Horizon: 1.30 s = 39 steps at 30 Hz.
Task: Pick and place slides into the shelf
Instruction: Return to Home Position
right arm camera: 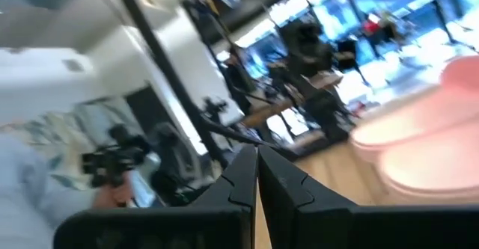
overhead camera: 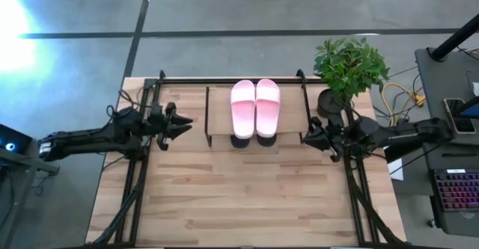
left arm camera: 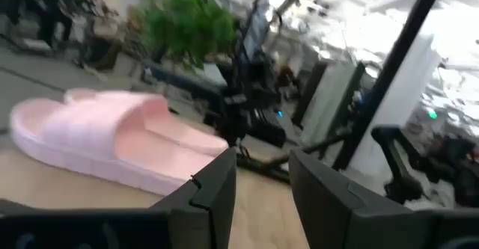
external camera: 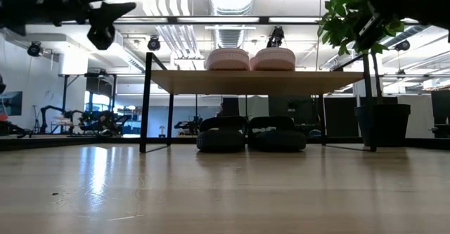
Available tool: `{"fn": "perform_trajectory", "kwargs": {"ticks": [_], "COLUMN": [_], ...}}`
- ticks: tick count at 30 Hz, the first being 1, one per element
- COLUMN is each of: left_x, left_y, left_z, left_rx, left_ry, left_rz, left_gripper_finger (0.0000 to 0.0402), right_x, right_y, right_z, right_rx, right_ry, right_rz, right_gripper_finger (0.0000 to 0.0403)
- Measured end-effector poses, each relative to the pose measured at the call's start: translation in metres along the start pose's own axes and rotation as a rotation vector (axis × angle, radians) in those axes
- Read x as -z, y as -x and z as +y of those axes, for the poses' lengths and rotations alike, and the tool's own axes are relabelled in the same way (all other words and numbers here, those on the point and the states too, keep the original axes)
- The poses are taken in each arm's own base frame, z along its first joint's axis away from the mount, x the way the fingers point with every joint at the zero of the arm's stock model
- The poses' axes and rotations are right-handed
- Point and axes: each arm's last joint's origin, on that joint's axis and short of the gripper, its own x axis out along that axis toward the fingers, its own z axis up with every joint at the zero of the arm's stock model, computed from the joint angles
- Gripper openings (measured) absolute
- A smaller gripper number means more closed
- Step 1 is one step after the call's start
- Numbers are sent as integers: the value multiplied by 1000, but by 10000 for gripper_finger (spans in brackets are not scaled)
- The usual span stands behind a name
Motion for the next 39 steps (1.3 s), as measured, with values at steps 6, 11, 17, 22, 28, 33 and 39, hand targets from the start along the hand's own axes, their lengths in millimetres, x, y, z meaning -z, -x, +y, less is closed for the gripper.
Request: {"fn": "perform_trajectory", "kwargs": {"ticks": [6,11,17,22,28,33,39], "left_x": [12,24,9,-4,6,21,46], "left_y": [16,27,45,48,46,38,35], "left_z": [5,8,0,-6,-1,6,17], "left_rx": [-75,-108,-156,-187,-179,-138,-148], "left_ry": [-4,26,24,18,42,11,55], "left_rz": [-57,4,-19,45,30,-62,-54], "left_gripper_finger": [111,111,111,111,111,111,111], "right_x": [22,29,29,22,6,11,19], "right_y": [7,11,17,28,44,41,42], "right_z": [-4,-6,-6,-1,7,3,0], "right_rx": [-25,-13,-18,15,53,84,63], "right_ry": [4,22,57,75,158,158,117], "right_rz": [-15,-8,20,74,28,43,22], "right_gripper_finger": [9,9,9,9,9,9,9]}}
